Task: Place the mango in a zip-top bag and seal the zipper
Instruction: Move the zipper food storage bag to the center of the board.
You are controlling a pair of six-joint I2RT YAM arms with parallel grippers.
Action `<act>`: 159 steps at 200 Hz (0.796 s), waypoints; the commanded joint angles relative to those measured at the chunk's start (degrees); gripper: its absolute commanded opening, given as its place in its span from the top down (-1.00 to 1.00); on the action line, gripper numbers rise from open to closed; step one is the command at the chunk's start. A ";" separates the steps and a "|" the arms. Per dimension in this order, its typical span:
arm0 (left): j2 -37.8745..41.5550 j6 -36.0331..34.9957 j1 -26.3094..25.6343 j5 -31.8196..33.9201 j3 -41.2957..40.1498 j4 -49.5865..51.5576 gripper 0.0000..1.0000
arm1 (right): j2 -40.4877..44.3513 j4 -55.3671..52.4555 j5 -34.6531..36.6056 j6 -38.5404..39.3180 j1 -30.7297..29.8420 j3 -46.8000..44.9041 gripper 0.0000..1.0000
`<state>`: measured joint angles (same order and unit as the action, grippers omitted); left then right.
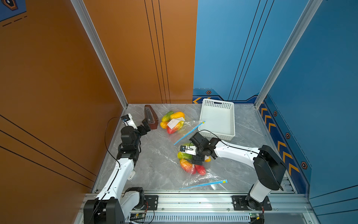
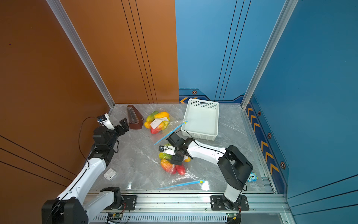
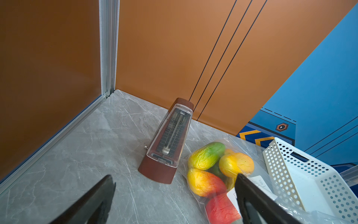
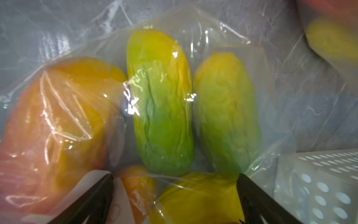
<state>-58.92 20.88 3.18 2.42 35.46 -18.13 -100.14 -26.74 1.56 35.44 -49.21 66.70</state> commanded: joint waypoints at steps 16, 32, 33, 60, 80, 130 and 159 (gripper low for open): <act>1.52 0.39 0.99 -1.05 0.59 0.63 -0.97 | -6.01 5.18 7.68 0.27 4.00 4.89 -1.00; 1.52 0.39 1.18 -1.05 0.62 0.62 -0.97 | -7.67 10.71 8.08 -2.15 5.34 7.22 -1.00; 1.52 0.39 1.15 -1.07 0.60 0.59 -0.97 | -7.82 10.99 8.09 -2.32 5.39 7.31 -1.00; 1.13 0.56 1.40 -1.20 0.77 0.63 -0.97 | -9.81 17.22 7.46 -7.38 7.90 11.76 -1.00; 1.25 0.15 1.40 -1.41 0.58 0.61 -0.97 | -8.20 17.01 3.05 -8.94 8.58 12.33 -1.00; 1.31 -0.25 1.30 1.67 -0.87 0.56 -0.97 | 7.84 9.60 -12.05 -11.27 10.61 4.38 -1.00; 0.49 -0.84 0.86 3.30 -2.08 0.55 -0.97 | 22.57 12.58 -14.75 -15.17 15.57 -6.43 -1.00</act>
<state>-58.17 21.02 4.12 3.11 35.14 -17.98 -88.09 -14.44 -7.79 25.12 -37.93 67.66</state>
